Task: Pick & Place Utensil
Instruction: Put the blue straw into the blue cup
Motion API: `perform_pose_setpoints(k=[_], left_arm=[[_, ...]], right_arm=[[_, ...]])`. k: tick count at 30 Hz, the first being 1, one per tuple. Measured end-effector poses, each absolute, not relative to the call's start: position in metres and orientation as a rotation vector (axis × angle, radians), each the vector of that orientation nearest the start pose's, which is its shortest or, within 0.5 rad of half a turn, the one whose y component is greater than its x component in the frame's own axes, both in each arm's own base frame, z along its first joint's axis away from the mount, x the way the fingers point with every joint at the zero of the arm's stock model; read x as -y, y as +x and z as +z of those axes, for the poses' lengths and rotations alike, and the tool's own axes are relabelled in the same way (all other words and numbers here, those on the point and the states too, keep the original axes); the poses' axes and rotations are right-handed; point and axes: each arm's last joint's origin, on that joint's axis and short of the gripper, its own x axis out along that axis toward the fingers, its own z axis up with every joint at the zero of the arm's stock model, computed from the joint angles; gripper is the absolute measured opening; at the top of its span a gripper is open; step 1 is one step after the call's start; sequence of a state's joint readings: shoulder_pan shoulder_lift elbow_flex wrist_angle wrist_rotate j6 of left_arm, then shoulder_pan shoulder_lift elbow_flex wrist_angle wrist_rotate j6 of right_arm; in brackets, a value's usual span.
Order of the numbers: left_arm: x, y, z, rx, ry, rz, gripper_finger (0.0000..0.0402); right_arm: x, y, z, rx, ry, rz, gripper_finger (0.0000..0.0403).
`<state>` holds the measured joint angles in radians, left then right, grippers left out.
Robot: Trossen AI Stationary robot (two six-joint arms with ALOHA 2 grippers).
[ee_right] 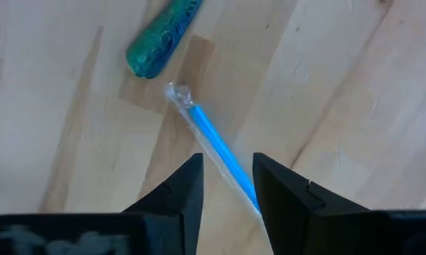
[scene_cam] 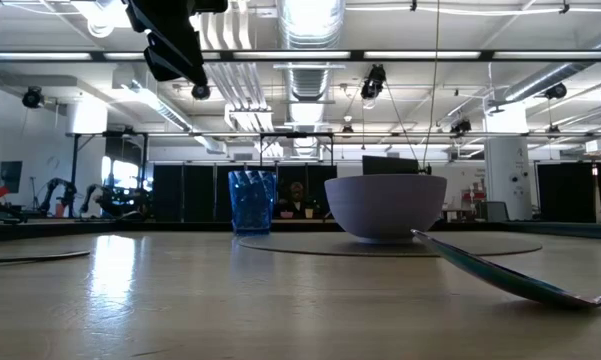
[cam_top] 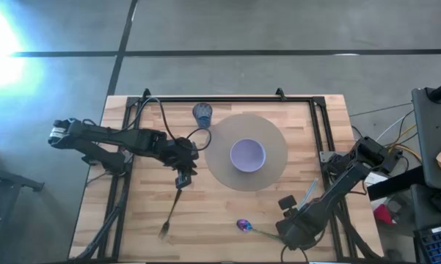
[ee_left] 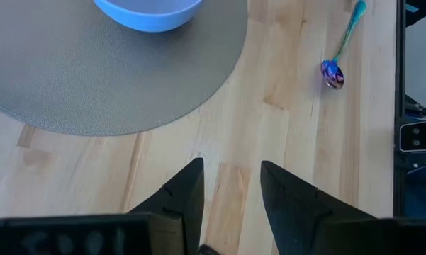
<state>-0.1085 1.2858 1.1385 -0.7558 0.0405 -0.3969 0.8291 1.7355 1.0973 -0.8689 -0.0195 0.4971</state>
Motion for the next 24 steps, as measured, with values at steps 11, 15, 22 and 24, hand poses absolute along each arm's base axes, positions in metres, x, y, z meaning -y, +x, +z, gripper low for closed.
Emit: perform_pose_setpoints(k=[11, 15, 22, 24], left_arm=[[0.029, 0.255, 0.304, -0.917, -0.339, 0.043, 0.0131], [0.029, 0.255, 0.304, -0.917, -0.338, 0.042, 0.0131], [0.029, 0.255, 0.304, -0.917, -0.338, 0.043, 0.0131], [0.029, 0.255, 0.304, -0.917, -0.338, 0.042, 0.0131]], right_arm=[[-0.221, 0.199, 0.159, -1.522, -0.193, 0.29, 0.0125], [-0.221, 0.199, 0.156, -1.511, -0.188, 0.3, 0.012], [-0.222, 0.195, 0.151, -1.504, -0.194, 0.315, 0.0108], [-0.221, 0.194, 0.149, -1.507, -0.198, 0.314, 0.0105]])
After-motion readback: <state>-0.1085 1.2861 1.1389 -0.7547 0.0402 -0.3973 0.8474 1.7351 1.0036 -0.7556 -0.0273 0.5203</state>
